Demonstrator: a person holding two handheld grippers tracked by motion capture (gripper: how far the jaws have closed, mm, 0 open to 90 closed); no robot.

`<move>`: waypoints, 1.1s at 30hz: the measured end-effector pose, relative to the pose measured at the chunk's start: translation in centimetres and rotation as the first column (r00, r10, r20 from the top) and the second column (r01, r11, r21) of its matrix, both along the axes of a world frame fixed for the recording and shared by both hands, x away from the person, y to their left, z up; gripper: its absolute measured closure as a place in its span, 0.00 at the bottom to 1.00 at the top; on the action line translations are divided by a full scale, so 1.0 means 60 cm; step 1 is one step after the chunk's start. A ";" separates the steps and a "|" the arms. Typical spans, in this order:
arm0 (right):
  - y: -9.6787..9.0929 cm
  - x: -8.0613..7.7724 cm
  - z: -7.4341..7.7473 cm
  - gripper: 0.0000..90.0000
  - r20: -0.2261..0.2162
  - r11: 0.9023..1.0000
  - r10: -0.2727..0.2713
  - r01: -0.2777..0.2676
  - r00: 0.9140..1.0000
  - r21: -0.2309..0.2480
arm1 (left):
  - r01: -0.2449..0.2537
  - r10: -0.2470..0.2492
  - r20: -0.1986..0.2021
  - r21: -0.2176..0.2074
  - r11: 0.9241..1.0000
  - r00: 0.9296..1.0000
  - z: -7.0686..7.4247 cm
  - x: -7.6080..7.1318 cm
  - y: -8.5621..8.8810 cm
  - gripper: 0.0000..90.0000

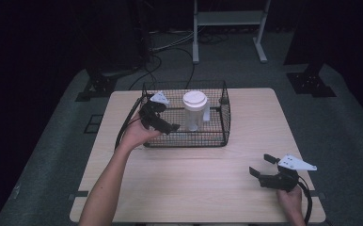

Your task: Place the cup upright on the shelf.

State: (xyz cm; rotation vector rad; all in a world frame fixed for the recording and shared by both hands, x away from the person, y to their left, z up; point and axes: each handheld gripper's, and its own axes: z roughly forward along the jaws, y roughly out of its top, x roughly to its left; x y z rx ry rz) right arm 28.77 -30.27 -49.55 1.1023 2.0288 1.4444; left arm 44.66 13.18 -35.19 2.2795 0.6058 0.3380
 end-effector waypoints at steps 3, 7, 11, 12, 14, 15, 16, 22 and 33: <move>0.000 0.000 0.000 0.14 0.000 1.000 0.000 0.000 1.000 -0.003 | 0.007 -0.007 0.000 -0.014 1.000 1.000 0.001 -0.007 0.007 0.01; 0.000 0.000 0.000 0.14 -0.002 1.000 -0.002 0.002 1.000 -0.001 | 0.009 -0.009 -0.001 -0.023 1.000 1.000 -0.002 -0.013 0.010 0.01; 0.001 0.000 0.000 0.14 -0.002 1.000 -0.001 0.001 1.000 -0.004 | 0.014 -0.014 0.005 -0.021 1.000 1.000 -0.004 -0.022 0.015 0.01; 0.001 0.000 0.000 0.14 -0.001 1.000 0.000 0.000 1.000 -0.005 | 0.017 -0.017 0.004 -0.024 1.000 1.000 -0.005 -0.026 0.017 0.01; 0.001 -0.001 0.000 0.14 -0.004 1.000 0.000 0.000 1.000 -0.005 | 0.021 -0.021 0.008 -0.029 0.999 1.000 -0.005 -0.030 0.018 0.01; 0.001 -0.001 0.000 0.14 -0.005 1.000 0.001 -0.001 1.000 -0.004 | 0.021 -0.021 0.008 -0.029 0.999 1.000 -0.005 -0.030 0.018 0.01; 0.001 -0.001 0.000 0.14 -0.006 1.000 0.001 -0.001 1.000 -0.005 | 0.022 -0.022 0.007 -0.031 0.999 1.000 -0.005 -0.032 0.019 0.01; 0.001 -0.001 0.000 0.14 0.000 1.000 0.004 -0.004 1.000 -0.012 | 0.033 -0.033 0.011 -0.034 0.999 0.999 -0.007 -0.045 0.023 0.01; 0.002 -0.001 0.000 0.14 0.000 1.000 0.008 -0.008 1.000 -0.015 | 0.053 -0.052 0.017 -0.038 0.998 0.998 -0.013 -0.065 0.028 0.01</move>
